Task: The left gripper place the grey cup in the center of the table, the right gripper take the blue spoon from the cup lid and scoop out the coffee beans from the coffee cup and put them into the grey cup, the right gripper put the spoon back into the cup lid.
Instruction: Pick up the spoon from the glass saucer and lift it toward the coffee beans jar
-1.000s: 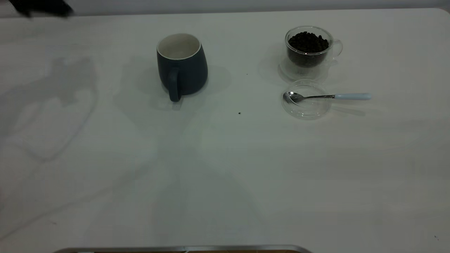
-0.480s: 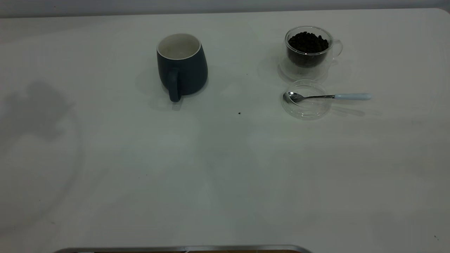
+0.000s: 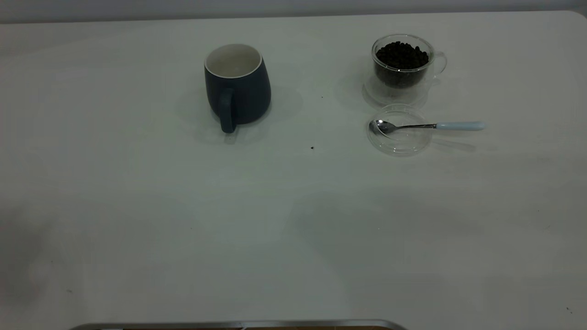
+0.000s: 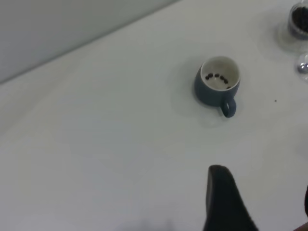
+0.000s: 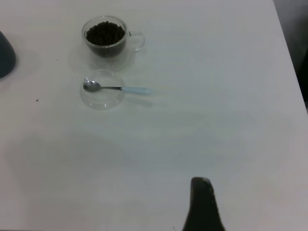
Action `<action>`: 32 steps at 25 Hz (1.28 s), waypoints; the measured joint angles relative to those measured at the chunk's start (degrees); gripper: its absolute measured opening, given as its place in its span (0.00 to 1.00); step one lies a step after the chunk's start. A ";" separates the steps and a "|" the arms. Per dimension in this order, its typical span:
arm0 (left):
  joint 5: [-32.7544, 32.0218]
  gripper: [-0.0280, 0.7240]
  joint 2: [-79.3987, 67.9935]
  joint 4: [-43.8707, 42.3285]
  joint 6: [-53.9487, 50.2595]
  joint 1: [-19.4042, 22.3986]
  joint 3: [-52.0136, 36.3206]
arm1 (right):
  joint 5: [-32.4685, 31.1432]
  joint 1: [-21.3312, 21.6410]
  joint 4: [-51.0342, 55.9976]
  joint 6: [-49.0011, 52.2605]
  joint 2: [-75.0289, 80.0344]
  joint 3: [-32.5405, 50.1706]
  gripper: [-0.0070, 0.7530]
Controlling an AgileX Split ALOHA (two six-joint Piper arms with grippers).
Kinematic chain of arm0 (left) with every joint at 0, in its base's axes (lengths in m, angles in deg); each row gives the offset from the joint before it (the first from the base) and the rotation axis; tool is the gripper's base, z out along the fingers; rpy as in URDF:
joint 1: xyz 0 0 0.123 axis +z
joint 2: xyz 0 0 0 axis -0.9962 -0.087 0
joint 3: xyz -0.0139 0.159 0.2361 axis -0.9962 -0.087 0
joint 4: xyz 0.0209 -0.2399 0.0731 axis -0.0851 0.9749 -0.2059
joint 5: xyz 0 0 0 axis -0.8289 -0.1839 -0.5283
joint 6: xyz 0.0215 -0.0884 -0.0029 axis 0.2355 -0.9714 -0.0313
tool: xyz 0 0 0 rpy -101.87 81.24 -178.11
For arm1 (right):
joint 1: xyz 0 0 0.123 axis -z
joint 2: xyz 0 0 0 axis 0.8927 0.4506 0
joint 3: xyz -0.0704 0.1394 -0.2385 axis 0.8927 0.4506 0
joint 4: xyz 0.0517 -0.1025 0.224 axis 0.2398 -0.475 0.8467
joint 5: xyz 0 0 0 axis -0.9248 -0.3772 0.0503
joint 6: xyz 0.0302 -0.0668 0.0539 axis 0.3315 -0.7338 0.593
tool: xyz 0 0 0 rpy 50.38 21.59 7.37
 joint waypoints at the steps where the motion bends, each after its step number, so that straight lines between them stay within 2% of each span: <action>1: 0.00 0.66 3.69 -0.18 -0.12 0.00 -1.97 | 0.00 0.00 0.00 0.00 0.00 0.00 0.78; 9: 0.00 0.66 33.06 -4.95 -6.82 0.00 -18.35 | 0.00 0.00 0.00 0.00 0.00 0.00 0.78; 13: 0.00 0.66 43.23 -8.95 -11.26 0.00 -25.11 | 0.00 0.00 0.00 0.00 0.00 0.00 0.78; 22: 0.00 0.66 53.58 -19.56 -29.41 -4.16 -40.02 | 0.00 0.00 0.00 0.00 0.00 0.00 0.78; 27: 0.30 0.66 61.88 -22.00 -31.48 -4.19 -46.64 | 0.00 0.00 0.00 0.00 0.00 0.00 0.78; 32: 0.34 0.66 62.46 -23.13 -34.02 -4.19 -50.25 | 0.00 0.00 0.00 0.00 0.00 0.00 0.78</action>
